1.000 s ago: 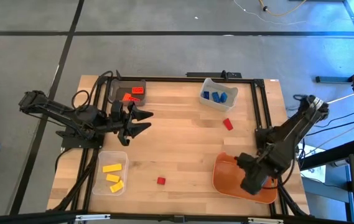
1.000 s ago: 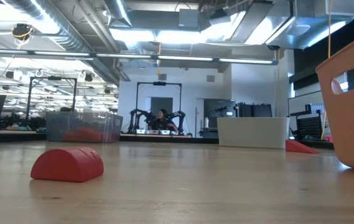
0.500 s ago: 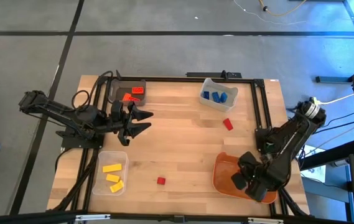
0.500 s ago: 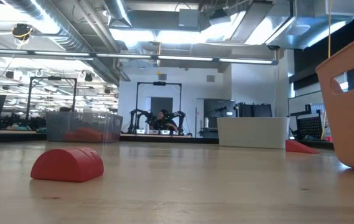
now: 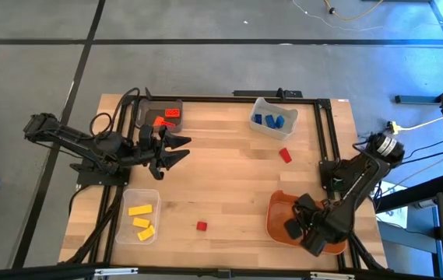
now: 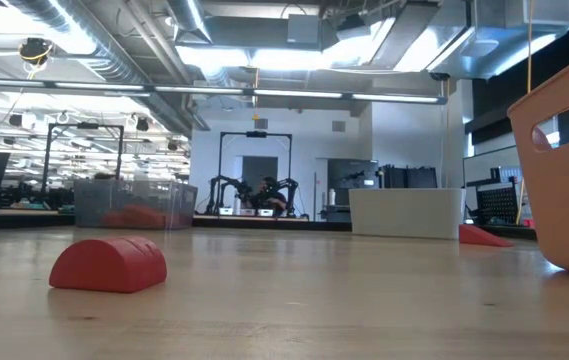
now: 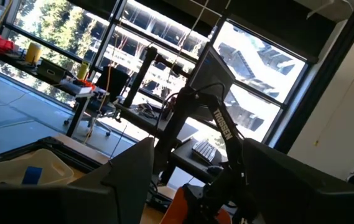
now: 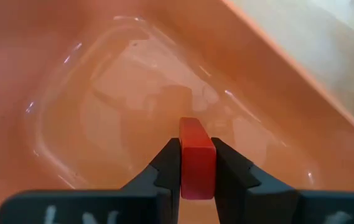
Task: Sort & place blocks by color
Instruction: Put the top left red block into the orange bin
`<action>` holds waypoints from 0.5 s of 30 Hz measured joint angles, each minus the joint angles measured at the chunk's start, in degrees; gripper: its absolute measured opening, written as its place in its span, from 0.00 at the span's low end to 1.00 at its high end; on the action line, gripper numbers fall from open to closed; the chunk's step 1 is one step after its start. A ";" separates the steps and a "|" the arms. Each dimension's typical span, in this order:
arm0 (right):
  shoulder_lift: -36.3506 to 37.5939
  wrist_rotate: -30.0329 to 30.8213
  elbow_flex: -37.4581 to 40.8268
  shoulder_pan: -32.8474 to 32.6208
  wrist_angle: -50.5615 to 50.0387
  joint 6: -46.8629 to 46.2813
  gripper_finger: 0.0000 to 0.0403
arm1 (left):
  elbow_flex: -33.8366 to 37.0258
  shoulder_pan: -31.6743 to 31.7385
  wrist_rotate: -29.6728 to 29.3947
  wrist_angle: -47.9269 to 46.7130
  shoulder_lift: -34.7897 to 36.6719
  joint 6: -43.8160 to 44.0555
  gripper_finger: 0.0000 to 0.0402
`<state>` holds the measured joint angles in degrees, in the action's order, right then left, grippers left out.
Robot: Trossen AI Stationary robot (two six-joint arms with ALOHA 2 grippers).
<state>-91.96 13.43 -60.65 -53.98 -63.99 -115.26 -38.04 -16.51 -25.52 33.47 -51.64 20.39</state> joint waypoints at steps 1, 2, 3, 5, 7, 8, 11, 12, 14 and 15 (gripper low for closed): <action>-0.33 -0.29 0.14 0.29 1.06 0.21 0.15 | 0.00 0.00 0.00 0.02 0.00 -0.01 0.59; -0.55 -0.67 0.28 0.53 2.18 0.45 0.15 | 0.00 0.00 0.00 0.02 0.00 0.00 0.59; -0.70 -0.79 0.38 0.72 2.88 0.47 0.15 | 0.00 0.00 -0.02 0.02 0.00 0.01 0.59; -0.72 -0.83 0.73 1.06 3.96 0.26 0.15 | 0.00 -0.02 -0.43 0.02 0.00 0.01 0.59; -0.72 -0.51 0.98 1.21 4.30 0.19 0.15 | 0.00 0.00 -0.75 0.02 0.00 0.01 0.59; -0.70 -0.21 1.00 1.25 4.24 0.21 0.15 | 0.00 0.00 -0.80 0.02 0.00 0.01 0.59; -0.70 -0.09 1.00 1.27 3.54 0.21 0.15 | 0.00 0.00 -0.80 0.02 0.00 0.04 0.59; -0.70 -0.07 1.01 1.27 3.29 0.21 0.15 | 0.00 -0.02 -0.79 0.02 0.00 0.06 0.59; -0.70 -0.05 1.04 1.27 3.36 0.28 0.17 | 0.00 0.00 -0.76 0.00 0.00 0.06 0.59; -0.70 -0.03 1.04 1.27 3.36 0.41 0.19 | 0.00 -0.01 -0.70 0.02 0.00 0.06 0.59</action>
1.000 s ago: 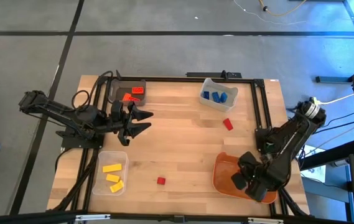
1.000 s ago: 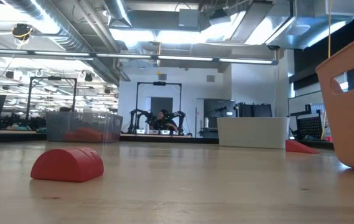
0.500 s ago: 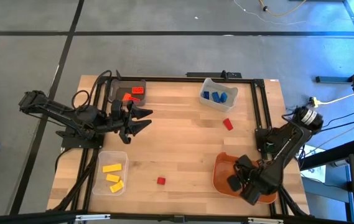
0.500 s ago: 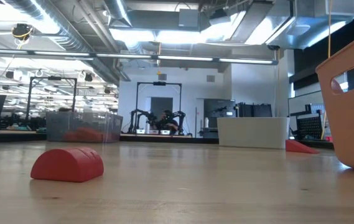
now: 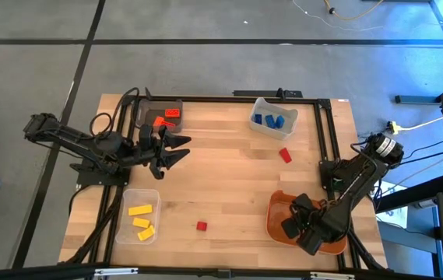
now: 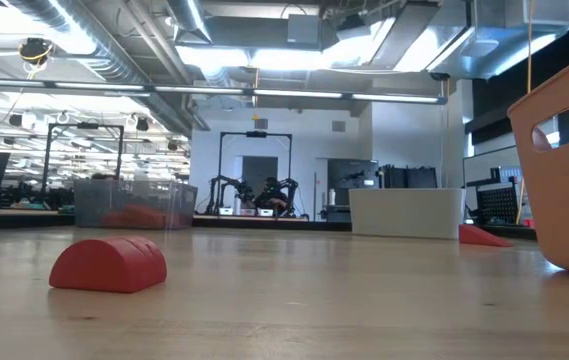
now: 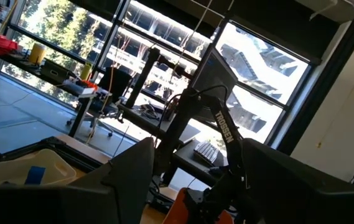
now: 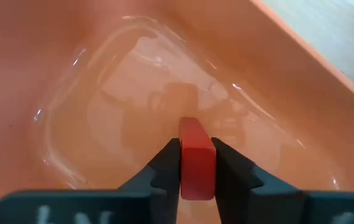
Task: Sort & place blocks by color
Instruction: Put the top left red block into the orange bin, then put the top red block into the orange bin
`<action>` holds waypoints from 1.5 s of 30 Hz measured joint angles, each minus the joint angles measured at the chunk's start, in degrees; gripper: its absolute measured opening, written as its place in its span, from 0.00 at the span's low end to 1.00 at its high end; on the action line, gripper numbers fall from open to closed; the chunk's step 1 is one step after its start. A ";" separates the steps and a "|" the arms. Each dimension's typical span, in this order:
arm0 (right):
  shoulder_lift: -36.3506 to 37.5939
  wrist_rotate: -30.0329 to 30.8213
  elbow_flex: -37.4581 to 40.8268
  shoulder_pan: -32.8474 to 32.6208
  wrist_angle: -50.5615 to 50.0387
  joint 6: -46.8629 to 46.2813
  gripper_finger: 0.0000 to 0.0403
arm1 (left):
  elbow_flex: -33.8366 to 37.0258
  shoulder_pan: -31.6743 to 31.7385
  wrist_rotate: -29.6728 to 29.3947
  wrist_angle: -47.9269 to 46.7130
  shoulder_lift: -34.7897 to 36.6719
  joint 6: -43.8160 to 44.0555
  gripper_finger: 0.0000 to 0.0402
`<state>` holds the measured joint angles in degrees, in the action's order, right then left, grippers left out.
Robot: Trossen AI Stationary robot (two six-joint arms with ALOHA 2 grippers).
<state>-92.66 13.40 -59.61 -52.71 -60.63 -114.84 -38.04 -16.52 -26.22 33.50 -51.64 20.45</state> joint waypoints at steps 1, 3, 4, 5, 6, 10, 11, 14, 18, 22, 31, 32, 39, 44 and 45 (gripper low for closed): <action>0.00 -0.01 0.00 0.00 -0.01 0.06 0.23 | 0.00 -0.01 0.00 0.00 0.00 0.00 0.59; 0.00 -0.01 0.00 0.00 0.03 0.06 0.30 | 0.00 0.00 0.04 0.00 0.00 0.01 0.59; 0.00 -0.01 0.00 0.00 0.01 0.06 0.34 | 0.00 -0.01 0.05 0.00 0.00 0.01 0.59; 0.00 -0.01 0.00 0.00 0.05 0.08 0.37 | 0.00 -0.01 0.04 0.00 0.00 0.02 0.59; 0.00 0.00 0.00 0.00 0.09 0.08 0.40 | 0.00 0.01 0.07 -0.02 0.00 0.01 0.59; 0.00 0.01 0.00 0.00 0.31 0.08 0.47 | 0.00 0.01 0.15 -0.01 0.00 0.02 0.59; 0.01 0.01 -0.03 0.00 0.28 0.09 0.48 | 0.00 0.00 0.15 -0.01 0.00 0.02 0.59; 0.02 0.05 -0.59 0.00 0.29 0.14 0.51 | 0.00 0.01 0.15 0.00 0.00 0.04 0.59; 0.18 0.04 -1.59 0.02 0.15 0.33 0.54 | 0.00 0.00 0.15 0.00 0.00 0.04 0.59; 2.84 0.01 -2.56 0.02 -0.34 2.93 0.56 | 0.00 0.01 0.15 -0.01 0.00 0.04 0.59; 19.28 -1.85 -2.73 0.25 -0.56 15.16 0.63 | 0.00 0.01 0.15 0.00 0.00 -0.02 0.59; 21.07 -1.80 -2.75 0.52 -0.45 16.88 0.63 | 0.00 -0.01 0.15 0.00 0.00 -0.02 0.59; 30.18 -1.18 -2.82 10.43 -8.14 24.51 0.63 | 0.00 0.01 0.15 0.00 0.00 -0.02 0.59; 30.65 3.35 -2.55 25.87 -11.72 34.22 0.63 | 0.00 -0.01 0.15 0.00 0.00 0.02 0.59; 30.35 3.32 -2.01 29.18 -11.63 36.24 0.63 | 0.00 -0.01 0.16 0.00 0.00 0.02 0.59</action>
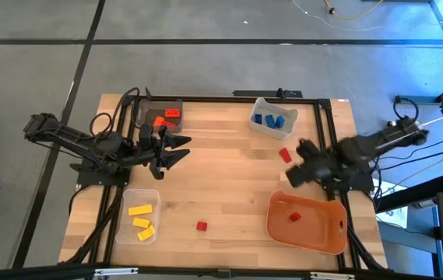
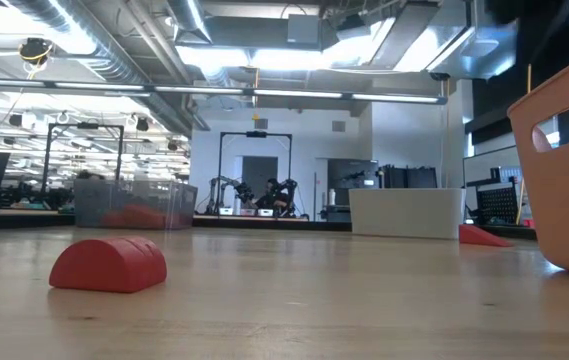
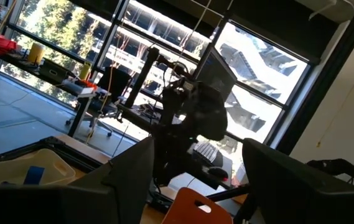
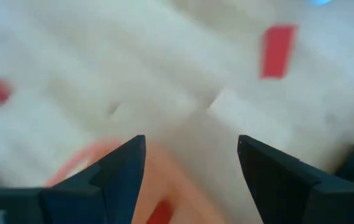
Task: Sort & place blocks by color
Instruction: Put the top red block into the orange bin
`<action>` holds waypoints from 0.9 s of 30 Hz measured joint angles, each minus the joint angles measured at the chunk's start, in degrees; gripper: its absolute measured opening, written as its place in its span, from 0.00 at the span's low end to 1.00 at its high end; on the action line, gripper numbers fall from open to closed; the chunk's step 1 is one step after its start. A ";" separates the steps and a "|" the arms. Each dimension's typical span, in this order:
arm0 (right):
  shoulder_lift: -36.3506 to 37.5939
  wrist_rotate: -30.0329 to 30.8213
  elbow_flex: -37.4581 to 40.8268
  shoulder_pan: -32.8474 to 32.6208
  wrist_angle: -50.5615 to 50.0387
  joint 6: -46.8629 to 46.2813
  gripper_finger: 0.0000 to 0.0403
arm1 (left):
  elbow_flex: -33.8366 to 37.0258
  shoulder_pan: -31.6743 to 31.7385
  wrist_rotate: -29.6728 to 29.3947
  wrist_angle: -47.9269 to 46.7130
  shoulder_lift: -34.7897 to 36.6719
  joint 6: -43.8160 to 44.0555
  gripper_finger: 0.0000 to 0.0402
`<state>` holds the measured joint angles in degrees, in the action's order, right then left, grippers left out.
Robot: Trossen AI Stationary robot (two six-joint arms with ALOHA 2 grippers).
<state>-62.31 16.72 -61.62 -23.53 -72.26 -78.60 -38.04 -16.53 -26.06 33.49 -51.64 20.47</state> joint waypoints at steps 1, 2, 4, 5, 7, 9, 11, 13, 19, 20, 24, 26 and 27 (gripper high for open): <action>-0.48 -0.44 0.76 3.36 0.07 2.27 0.63 | 0.00 0.00 -0.02 0.00 0.00 0.00 0.59; -1.09 -1.43 1.67 6.49 0.22 4.87 0.63 | 0.00 0.02 -0.01 0.00 0.00 0.01 0.59; -2.21 -3.45 4.17 12.21 1.26 9.89 0.63 | 0.00 0.00 -0.01 0.06 0.00 0.02 0.59; -2.61 -4.37 5.96 14.89 2.62 12.06 0.63 | 0.00 0.00 -0.01 0.09 0.00 0.02 0.59; -3.15 -6.30 10.34 19.64 8.07 16.27 0.63 | 0.00 0.02 -0.01 0.18 0.00 0.03 0.59; -3.25 -8.00 15.19 23.65 15.07 19.36 0.63 | 0.00 0.02 -0.01 0.22 0.00 0.06 0.59; -3.26 -8.31 19.62 27.04 21.59 21.57 0.63 | 0.00 0.00 -0.01 0.22 0.00 0.07 0.59; -3.27 -8.38 23.08 29.91 27.33 22.12 0.63 | 0.00 0.00 -0.01 0.24 0.00 0.07 0.59; -4.55 -4.26 28.06 34.95 32.25 28.25 0.63 | 0.00 0.02 -0.03 0.48 0.00 0.53 0.59; -5.01 -3.61 28.26 35.45 32.53 29.95 0.63 | 0.00 0.02 -0.03 0.48 0.00 1.47 0.59; -7.38 -1.84 28.28 36.75 37.87 36.63 0.63 | 0.00 0.00 -0.09 0.48 0.00 3.37 0.59; -8.98 -2.49 28.26 37.12 40.58 38.51 0.63 | 0.00 0.01 -0.44 0.48 0.00 3.43 0.59; -9.95 -2.70 28.26 37.25 40.87 38.78 0.63 | 0.00 0.02 -0.52 0.48 0.00 3.43 0.59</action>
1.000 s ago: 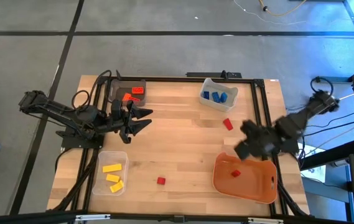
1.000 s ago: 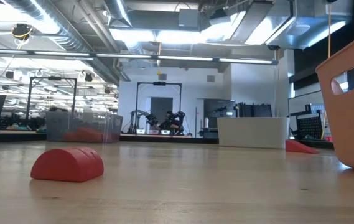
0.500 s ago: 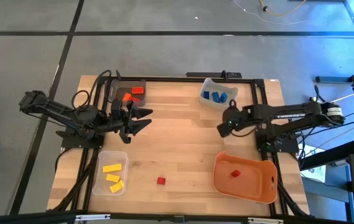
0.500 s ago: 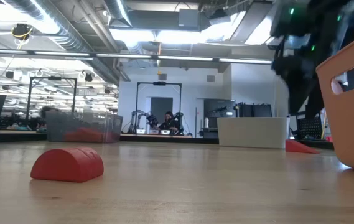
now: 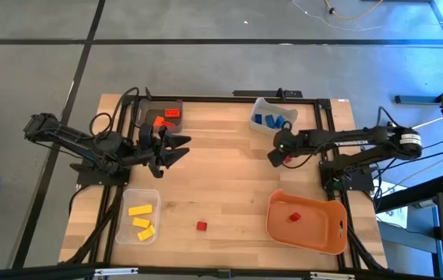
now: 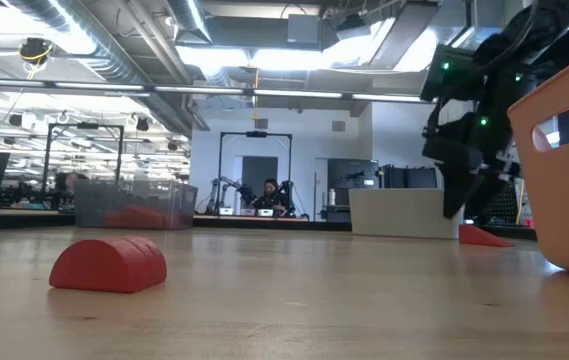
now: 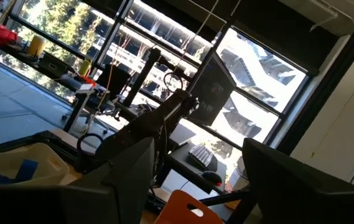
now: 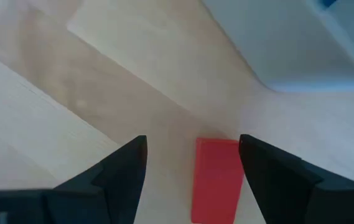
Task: Sort & place blocks by color
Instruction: Put the top red block into the orange bin
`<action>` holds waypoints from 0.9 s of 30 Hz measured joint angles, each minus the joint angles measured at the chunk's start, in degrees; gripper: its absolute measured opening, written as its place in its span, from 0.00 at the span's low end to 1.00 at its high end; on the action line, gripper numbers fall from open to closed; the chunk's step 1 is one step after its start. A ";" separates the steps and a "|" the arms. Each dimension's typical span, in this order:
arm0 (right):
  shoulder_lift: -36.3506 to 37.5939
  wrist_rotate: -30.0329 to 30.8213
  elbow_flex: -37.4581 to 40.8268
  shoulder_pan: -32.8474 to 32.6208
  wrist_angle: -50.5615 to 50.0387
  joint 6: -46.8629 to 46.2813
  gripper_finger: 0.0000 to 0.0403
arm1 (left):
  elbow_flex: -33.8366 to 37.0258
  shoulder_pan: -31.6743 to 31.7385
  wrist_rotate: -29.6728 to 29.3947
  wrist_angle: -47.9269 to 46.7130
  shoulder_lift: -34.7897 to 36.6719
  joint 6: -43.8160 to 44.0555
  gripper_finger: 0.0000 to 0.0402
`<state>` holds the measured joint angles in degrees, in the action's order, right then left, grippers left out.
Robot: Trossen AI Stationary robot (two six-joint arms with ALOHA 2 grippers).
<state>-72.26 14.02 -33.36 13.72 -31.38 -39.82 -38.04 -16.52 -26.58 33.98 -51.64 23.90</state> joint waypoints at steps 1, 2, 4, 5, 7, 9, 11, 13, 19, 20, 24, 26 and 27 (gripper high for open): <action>-0.87 -0.04 0.00 0.00 -0.10 0.18 0.63 | 0.00 -0.01 -0.20 0.00 0.00 0.00 0.59; -1.79 0.05 0.01 0.00 -0.36 0.57 0.63 | 0.00 -0.02 -0.62 0.00 0.00 0.00 0.59; -3.10 1.63 -0.04 0.00 -0.45 1.12 0.63 | 0.00 -0.01 -1.62 0.00 0.00 -0.02 0.59; -3.62 2.41 -0.07 0.00 -0.39 1.11 0.63 | 0.00 0.00 -1.82 0.00 0.00 -0.19 0.59; -4.45 2.11 0.03 0.05 -0.47 -0.22 0.63 | 0.00 0.00 -2.06 0.00 0.00 -0.44 0.59; -4.59 2.22 0.07 0.00 -0.35 -1.24 0.63 | 0.00 -0.01 -2.44 -0.02 0.00 -0.44 0.59; -4.64 2.21 0.07 -0.01 -0.11 -2.20 0.63 | 0.00 0.00 -2.46 -0.02 0.00 -0.44 0.59; -4.64 2.23 -0.31 0.00 -0.33 -3.15 0.63 | 0.00 0.00 -2.46 -0.02 0.00 -0.44 0.59; -4.62 0.38 -0.48 -0.02 -1.78 -4.45 0.63 | 0.00 -0.02 -2.46 -0.02 0.00 -0.47 0.59; -4.62 -0.56 -0.48 -0.09 -1.58 -3.19 0.63 | 0.00 -0.02 -2.44 -0.03 0.00 -0.48 0.59; -4.62 -2.36 -0.48 -0.62 -1.00 4.31 0.63 | 0.00 -0.02 -2.24 -0.04 0.00 -0.50 0.59; -4.62 -4.64 -0.48 -0.61 -1.38 10.05 0.63 | 0.00 0.00 -2.22 -0.04 0.00 -0.50 0.59; -4.62 -5.68 -0.48 -0.62 -1.50 12.49 0.63 | 0.00 -0.02 -2.22 -0.04 0.00 -0.50 0.59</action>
<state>-76.88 8.34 -33.85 13.09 -32.89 -27.33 -38.04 -16.53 -28.80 33.93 -51.64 23.40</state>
